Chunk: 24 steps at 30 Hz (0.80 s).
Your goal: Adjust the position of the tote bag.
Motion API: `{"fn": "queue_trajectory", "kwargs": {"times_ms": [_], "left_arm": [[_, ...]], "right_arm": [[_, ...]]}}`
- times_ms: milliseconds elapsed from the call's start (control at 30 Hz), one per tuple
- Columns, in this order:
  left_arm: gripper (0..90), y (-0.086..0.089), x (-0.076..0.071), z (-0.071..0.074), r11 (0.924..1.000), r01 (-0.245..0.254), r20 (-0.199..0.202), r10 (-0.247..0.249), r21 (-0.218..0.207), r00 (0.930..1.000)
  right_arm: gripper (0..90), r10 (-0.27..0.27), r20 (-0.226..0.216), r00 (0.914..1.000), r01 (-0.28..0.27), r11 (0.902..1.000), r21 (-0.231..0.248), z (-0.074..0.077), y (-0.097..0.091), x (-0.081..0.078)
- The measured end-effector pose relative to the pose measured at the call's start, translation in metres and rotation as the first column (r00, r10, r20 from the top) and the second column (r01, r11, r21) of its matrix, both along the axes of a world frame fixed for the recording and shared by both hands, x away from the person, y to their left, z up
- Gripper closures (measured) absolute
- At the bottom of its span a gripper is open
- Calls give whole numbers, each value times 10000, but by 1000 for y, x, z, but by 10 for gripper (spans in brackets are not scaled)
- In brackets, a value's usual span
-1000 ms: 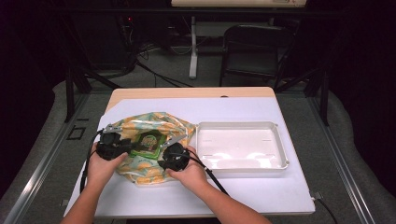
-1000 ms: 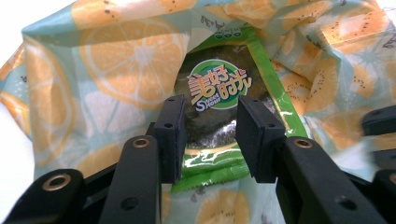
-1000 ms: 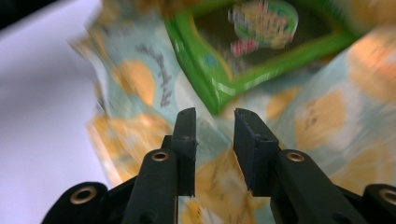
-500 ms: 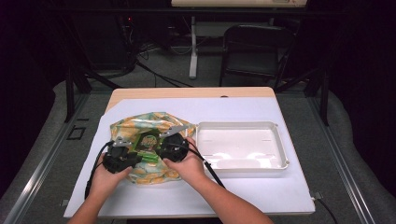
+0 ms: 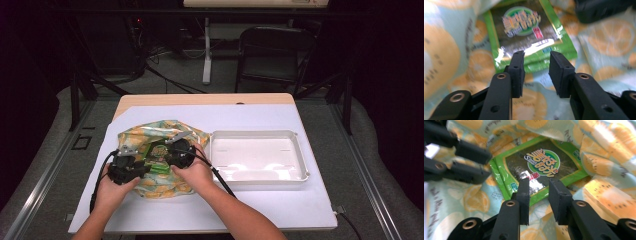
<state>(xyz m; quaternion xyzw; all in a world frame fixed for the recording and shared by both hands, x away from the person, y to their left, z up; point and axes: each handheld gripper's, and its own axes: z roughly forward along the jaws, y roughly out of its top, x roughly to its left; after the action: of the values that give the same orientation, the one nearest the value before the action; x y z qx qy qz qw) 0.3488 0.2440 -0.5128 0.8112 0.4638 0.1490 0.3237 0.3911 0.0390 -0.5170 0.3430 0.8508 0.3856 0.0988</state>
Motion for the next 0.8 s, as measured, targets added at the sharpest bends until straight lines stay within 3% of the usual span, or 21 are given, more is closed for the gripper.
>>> {"fn": "queue_trajectory", "kwargs": {"times_ms": [167,533,600,800], "left_arm": [[610,4,16,7,9989,-378,70,380,-283,9993],[571,8,46,7,9933,-1009,-243,997,-558,9947],[566,8,50,6,9918,-1096,-228,1083,-664,9939],[540,10,56,0,9884,-1393,-674,1351,-612,9885]], "right_arm": [[696,-69,-17,10000,68,9976,-693,-10,7,6],[688,-256,-120,9996,245,9959,-875,-21,13,10],[698,-200,-8,9998,198,9957,-909,-22,13,10],[732,-88,245,9997,115,9936,-1124,-22,15,8]]}}
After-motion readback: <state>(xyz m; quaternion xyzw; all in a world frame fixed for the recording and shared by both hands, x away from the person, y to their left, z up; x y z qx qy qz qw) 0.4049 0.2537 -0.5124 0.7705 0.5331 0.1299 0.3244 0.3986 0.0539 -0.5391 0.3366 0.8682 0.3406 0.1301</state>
